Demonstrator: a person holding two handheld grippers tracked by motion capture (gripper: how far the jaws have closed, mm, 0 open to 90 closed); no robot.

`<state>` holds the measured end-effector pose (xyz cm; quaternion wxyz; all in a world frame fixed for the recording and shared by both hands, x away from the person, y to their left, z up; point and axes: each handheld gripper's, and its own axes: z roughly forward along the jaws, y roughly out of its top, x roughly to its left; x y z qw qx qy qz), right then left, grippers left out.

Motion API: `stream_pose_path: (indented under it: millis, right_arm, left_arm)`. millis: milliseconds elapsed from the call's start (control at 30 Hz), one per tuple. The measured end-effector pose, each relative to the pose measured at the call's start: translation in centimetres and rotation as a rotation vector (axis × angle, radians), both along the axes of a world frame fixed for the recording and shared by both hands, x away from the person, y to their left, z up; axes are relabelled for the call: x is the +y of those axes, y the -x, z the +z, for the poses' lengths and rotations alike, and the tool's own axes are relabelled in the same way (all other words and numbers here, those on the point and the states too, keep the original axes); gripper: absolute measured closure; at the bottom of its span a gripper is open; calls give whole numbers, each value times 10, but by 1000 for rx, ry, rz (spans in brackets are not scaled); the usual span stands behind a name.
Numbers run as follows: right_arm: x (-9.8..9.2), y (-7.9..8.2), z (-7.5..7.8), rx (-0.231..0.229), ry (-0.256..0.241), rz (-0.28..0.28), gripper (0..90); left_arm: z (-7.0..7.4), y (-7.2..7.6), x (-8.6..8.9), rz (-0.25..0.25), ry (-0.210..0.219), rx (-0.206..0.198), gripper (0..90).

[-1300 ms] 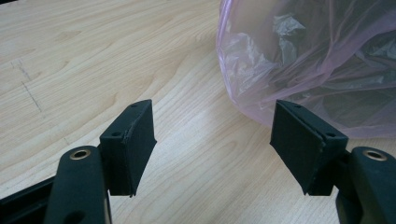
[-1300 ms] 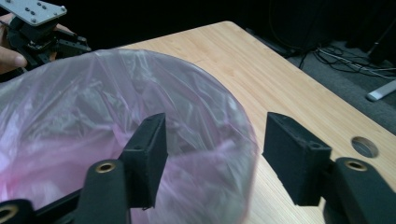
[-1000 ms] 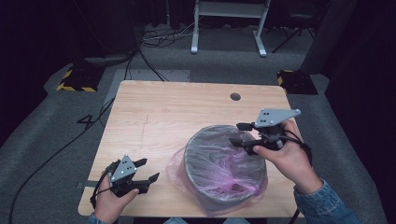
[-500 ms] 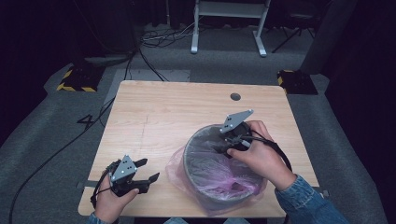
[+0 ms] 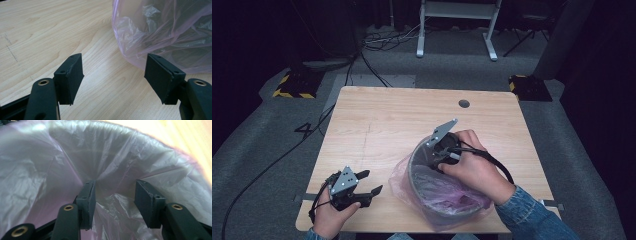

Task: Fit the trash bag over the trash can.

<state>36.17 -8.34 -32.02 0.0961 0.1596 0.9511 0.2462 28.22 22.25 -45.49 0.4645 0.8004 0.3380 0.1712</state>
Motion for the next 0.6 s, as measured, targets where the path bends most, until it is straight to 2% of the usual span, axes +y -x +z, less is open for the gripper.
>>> stream_pose_path:
  millis: [167,267,433,600]
  right_arm:
    - [7,-8,-15,44,-12,-22,459]
    - [11,-12,-26,62,15,-35,431]
    - [13,-17,-37,101,43,-29,406]
    - [14,-19,-46,113,68,-31,378]
  left_arm:
    - [-1,-1,0,2,4,4,311]
    - [-1,-3,1,-5,-5,-1,311]
    - [-2,-3,-1,-6,5,8,311]
    - [-2,-4,-1,-6,6,9,310]
